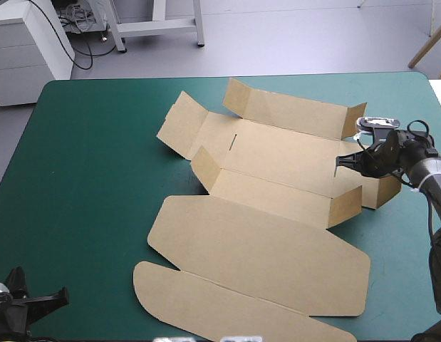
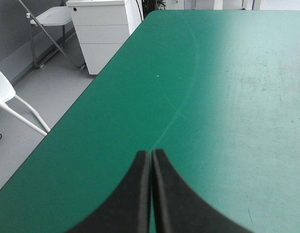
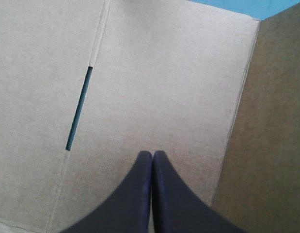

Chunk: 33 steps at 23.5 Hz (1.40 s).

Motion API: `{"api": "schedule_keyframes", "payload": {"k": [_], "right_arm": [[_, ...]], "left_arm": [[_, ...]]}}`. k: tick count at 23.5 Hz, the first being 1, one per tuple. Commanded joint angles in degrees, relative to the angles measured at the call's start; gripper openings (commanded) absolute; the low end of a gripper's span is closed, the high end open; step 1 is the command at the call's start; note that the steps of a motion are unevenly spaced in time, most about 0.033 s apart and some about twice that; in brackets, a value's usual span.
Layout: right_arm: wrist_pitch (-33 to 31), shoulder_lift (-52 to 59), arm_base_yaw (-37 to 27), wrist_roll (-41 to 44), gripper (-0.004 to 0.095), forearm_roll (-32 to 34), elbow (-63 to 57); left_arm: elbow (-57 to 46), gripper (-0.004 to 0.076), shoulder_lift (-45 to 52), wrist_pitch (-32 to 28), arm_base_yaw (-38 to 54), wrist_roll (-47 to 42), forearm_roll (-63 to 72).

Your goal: Fold the box

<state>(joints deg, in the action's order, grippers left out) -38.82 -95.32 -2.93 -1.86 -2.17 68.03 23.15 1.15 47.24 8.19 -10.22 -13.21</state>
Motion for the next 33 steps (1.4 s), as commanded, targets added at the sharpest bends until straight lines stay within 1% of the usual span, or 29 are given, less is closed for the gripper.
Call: {"api": "schedule_keyframes", "payload": {"k": [1, 28, 31, 33], "right_arm": [[1.99, 2.21, -0.45, -0.59, -0.0019, 0.27, 1.67], [1.74, 3.20, -0.45, -0.13, -0.0019, 0.27, 1.82], [-0.15, 5.46, -0.45, 0.01, -0.0019, 0.27, 3.15], [-3.47, 7.54, -0.45, 0.01, -0.0019, 0.27, 4.75]], "left_arm": [[1.46, -0.0010, 0.54, -4.24, -0.19, -0.27, -0.41], [1.46, -0.0010, 0.54, -4.24, -0.19, -0.27, -0.41], [1.46, -0.0010, 0.54, -4.24, -0.19, -0.27, -0.41], [1.46, -0.0010, 0.54, -4.24, -0.19, -0.27, -0.41]]}}
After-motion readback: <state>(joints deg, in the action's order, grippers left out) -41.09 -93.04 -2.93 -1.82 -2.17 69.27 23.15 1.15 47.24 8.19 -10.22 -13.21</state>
